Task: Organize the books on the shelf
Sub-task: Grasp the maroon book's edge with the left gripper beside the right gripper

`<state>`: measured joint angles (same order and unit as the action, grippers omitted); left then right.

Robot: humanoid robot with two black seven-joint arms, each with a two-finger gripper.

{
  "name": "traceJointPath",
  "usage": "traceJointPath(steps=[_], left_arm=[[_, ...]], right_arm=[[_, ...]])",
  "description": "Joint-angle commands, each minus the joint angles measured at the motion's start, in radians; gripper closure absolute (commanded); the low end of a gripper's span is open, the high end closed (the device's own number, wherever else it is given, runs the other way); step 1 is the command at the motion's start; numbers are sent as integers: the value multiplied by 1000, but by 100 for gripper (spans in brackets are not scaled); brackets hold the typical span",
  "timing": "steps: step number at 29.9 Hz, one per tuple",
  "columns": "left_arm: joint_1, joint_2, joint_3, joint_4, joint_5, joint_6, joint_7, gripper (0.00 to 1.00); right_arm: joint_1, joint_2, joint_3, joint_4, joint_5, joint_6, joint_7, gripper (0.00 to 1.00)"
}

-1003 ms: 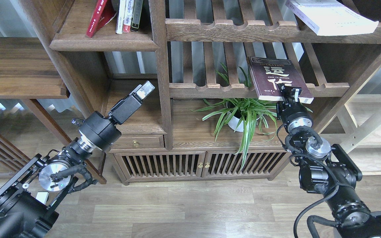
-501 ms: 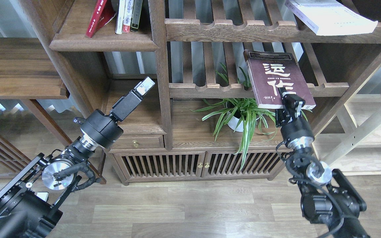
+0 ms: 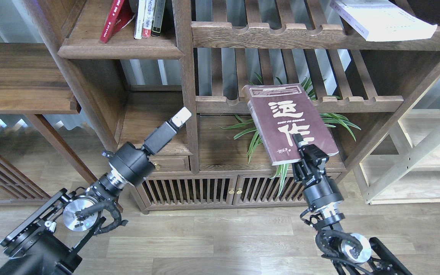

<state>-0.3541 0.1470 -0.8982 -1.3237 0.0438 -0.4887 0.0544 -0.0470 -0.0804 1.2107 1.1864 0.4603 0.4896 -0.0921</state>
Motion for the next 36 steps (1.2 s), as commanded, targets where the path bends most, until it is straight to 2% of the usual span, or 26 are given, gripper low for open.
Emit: traceJointPath(steps=[1,5,7,15,17,19,23,36], left_arm=[[18,28,24,3,-64,0,44,1],[33,68,21,8,-177,0,148,1],[32,68,18,29,-228,0,166,2],[30,48,21,43,-323,0,166,3],[23,48,28,43,-369,0,173,3],[21,46,38,43,-432,0,206,3],[15,46,38,43,-489,0,300,3],[-3,48,21,64,-487,0,294,3]], right_arm=[[-7,2,-49,25,-2,-1,0,96],[-7,8,-69,51,-2,-1,0,96],[-5,10,-77,55,-2,-1,0,96],[4,36,-141,64,-5,-1,-5,96],[6,42,-149,71,-6,-1,-21,96],[6,44,-169,73,-6,-1,-44,96],[7,47,-181,84,-6,-1,-51,96],[27,80,-252,99,-18,-1,-90,96]])
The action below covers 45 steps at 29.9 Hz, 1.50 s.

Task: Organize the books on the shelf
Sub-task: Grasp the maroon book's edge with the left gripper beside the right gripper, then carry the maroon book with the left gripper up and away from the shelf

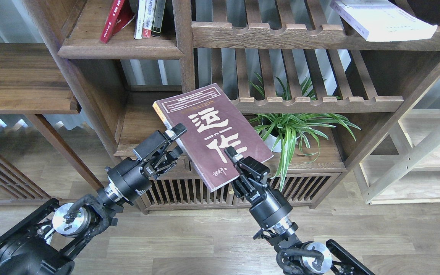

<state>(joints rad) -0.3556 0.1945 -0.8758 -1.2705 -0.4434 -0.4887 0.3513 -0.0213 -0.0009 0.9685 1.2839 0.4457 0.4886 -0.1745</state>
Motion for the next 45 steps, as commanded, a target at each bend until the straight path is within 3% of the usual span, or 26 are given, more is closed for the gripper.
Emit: traceJointPath(steps=[1,11,19,28,33,38,40,45], left_arm=[[-3,0,-2,13,2,0,-3,3],[-19,0,5,13,3,0,-3,3],[-19,3,11,13,6,10,-2,12],[-23,5,6,5,8,0,0,34],[-17,13,1,0,8,0,3,66],[-13,13,6,-3,6,0,8,84],[-6,14,6,-15,2,0,9,97],[-2,11,11,-23,6,0,8,99]], right_arm=[[1,1,-10,2,-7,0,-8,96],[1,1,-27,2,-39,0,-10,96],[9,1,-31,2,-44,0,-10,96],[15,1,-31,2,-53,0,-26,96],[17,1,-31,0,-53,0,-31,96],[20,1,-31,2,-53,0,-31,96],[23,1,-31,2,-53,0,-31,96],[24,1,-24,0,-53,0,-30,94]])
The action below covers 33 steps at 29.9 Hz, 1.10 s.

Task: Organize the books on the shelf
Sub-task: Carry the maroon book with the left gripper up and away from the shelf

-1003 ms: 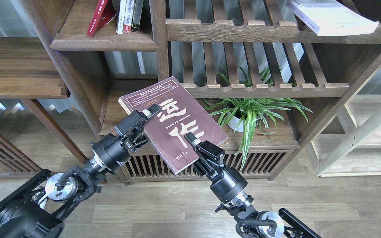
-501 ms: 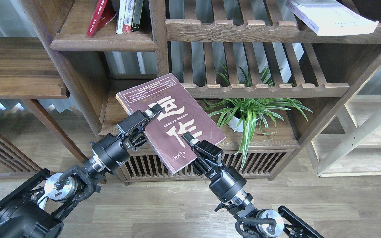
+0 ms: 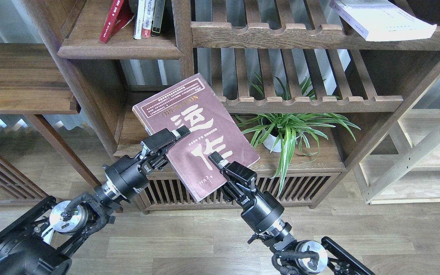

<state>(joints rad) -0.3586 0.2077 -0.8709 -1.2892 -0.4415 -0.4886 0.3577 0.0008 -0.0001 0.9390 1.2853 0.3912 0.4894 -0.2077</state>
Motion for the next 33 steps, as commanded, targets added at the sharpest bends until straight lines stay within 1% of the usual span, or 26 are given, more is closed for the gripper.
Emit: traceJointPath(steps=[1,3,6,10,11,12,14,18,23,28,33], left_arm=[[0,-1,7,-4,4,0,1,100],[0,-1,6,-4,6,0,0,100],[0,1,3,-5,6,0,-2,100],[0,1,-2,-4,7,0,-5,100],[0,1,-2,-4,7,0,-6,100],[0,1,-3,-2,7,0,-8,100],[-2,1,-5,-2,7,0,-8,100],[-3,2,-7,-2,9,0,-10,100],[-3,58,-19,-24,78,0,-11,100],[-2,136,-63,-126,223,0,-10,99],[-2,189,-166,-231,349,0,0,99]], right_arm=[[4,0,10,-1,0,-1,5,91],[8,0,14,-1,0,-1,7,75],[8,0,14,-1,-2,-1,7,59],[10,0,17,-1,-23,-1,8,44],[8,0,18,-1,-32,-1,11,37],[8,0,18,-1,-40,-1,11,34],[8,0,23,-1,-54,-1,11,31],[8,0,24,-1,-61,-1,13,29],[8,0,75,-14,-63,-1,14,28],[16,0,179,-29,-57,-1,21,27],[45,0,274,-73,-54,-1,21,24]])
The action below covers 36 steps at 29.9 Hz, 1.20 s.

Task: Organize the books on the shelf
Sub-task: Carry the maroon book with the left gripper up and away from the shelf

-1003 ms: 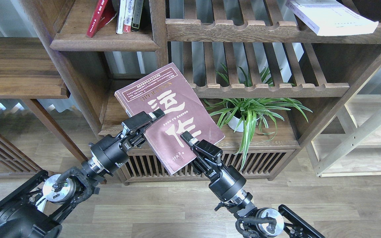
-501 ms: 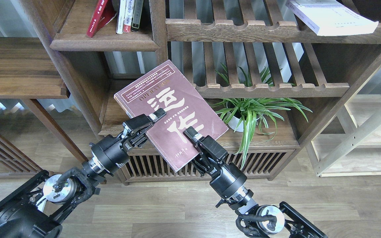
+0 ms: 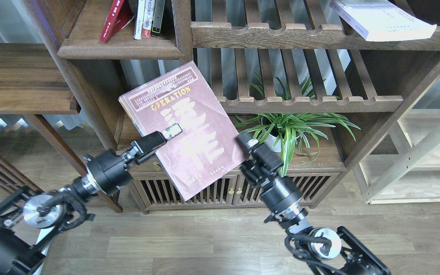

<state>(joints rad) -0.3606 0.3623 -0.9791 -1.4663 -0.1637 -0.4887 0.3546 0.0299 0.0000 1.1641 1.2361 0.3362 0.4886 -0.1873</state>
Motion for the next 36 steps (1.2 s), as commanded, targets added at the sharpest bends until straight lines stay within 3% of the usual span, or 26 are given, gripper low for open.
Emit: traceJointPath(steps=[1,10,14,16,19,26,36], left_arm=[[2,49,-78,-71,94,0,3,99],[5,217,-265,-224,234,0,4,98],[5,233,-415,-272,343,0,9,99],[5,233,-466,-281,377,0,38,99],[6,233,-568,-284,411,0,134,100],[12,230,-745,-290,504,0,134,100],[0,207,-791,-270,630,0,134,100]], right_arm=[[22,0,61,-29,3,0,0,24],[45,0,97,-60,-5,0,-1,24],[44,0,95,-64,-13,0,-3,14],[42,0,95,-70,-13,0,-3,12],[41,0,97,-75,-13,0,-3,12],[22,-11,60,-75,-14,0,-6,12],[4,-35,-14,-72,-49,0,-12,12]])
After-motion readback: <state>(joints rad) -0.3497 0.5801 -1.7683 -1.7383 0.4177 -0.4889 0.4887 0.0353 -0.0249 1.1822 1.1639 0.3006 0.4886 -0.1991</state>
